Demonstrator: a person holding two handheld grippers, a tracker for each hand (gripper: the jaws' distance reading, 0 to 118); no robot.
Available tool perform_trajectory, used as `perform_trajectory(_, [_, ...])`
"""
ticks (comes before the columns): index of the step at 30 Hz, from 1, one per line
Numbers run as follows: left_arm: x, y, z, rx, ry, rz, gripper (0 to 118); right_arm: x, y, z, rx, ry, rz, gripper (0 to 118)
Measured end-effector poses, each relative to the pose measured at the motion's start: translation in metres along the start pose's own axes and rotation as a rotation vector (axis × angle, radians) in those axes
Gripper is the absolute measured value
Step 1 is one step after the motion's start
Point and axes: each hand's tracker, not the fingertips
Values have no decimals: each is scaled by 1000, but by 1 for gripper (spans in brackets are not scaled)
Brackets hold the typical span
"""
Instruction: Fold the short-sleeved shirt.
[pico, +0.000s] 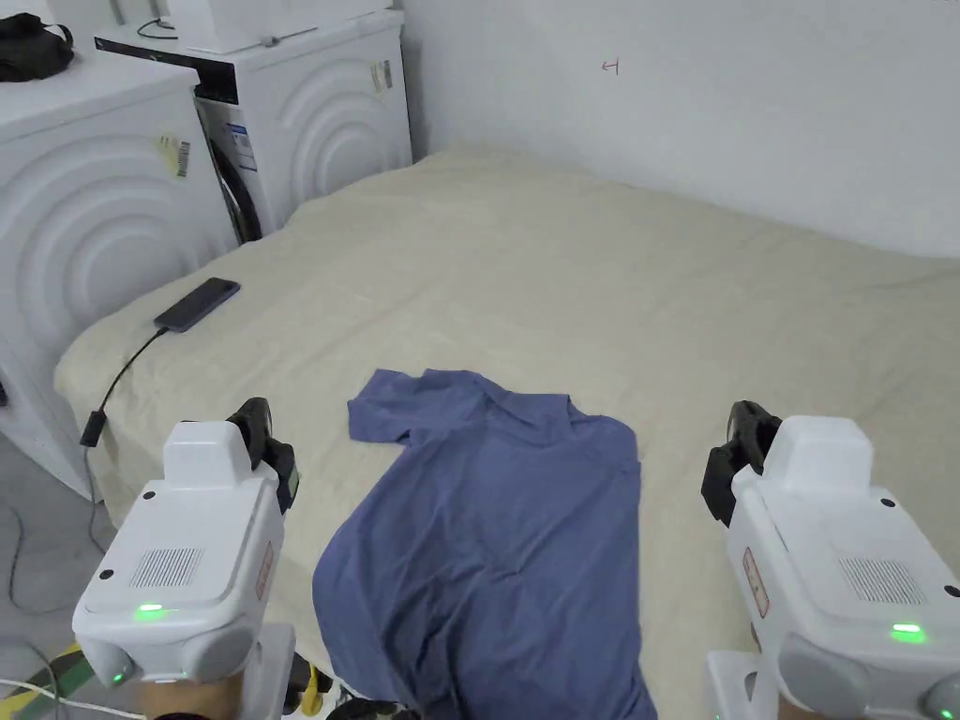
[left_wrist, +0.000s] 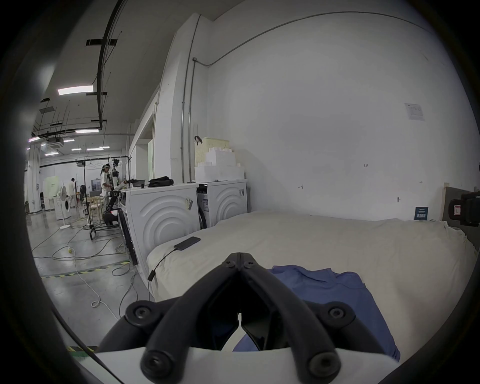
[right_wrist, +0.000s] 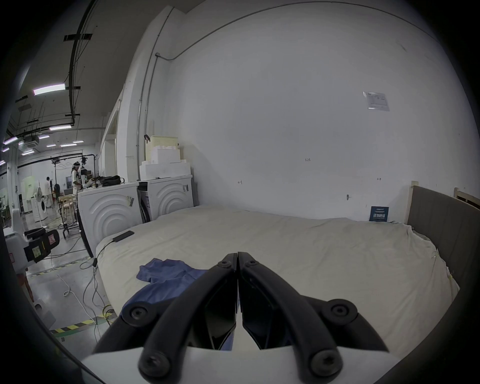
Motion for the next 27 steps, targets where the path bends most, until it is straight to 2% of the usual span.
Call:
perform_trajectory(4, [2, -3, -10, -50, -22, 5, 0, 1, 0, -1, -2, 1, 17, 0])
perform_trajectory(8, [18, -9, -36, -178, -90, 2, 0, 7, 0, 0, -6, -14, 25, 0])
perform_trajectory(11, [35, -14, -57, -238, -177, 10, 10, 16, -2, -3, -17, -34, 30, 0])
perform_trajectory(12, [42, -17, -66, -278, -196, 8, 17, 20, -3, -6, -21, -41, 30, 0])
perform_trajectory(16, [71, -32, -104, -447, -232, -2, 100, 33, -7, -12, -39, -70, 37, 0])
perform_trajectory(17, [80, -39, -115, -489, -229, -3, 108, 36, -8, -14, -45, -79, 39, 0])
perform_trajectory(24, [133, -87, -164, -747, -280, -106, 109, 66, -22, -27, -82, -133, 40, 0])
perform_trajectory(27, [151, -113, -181, -837, -308, -97, 109, 78, -29, -30, -103, -156, 37, 0])
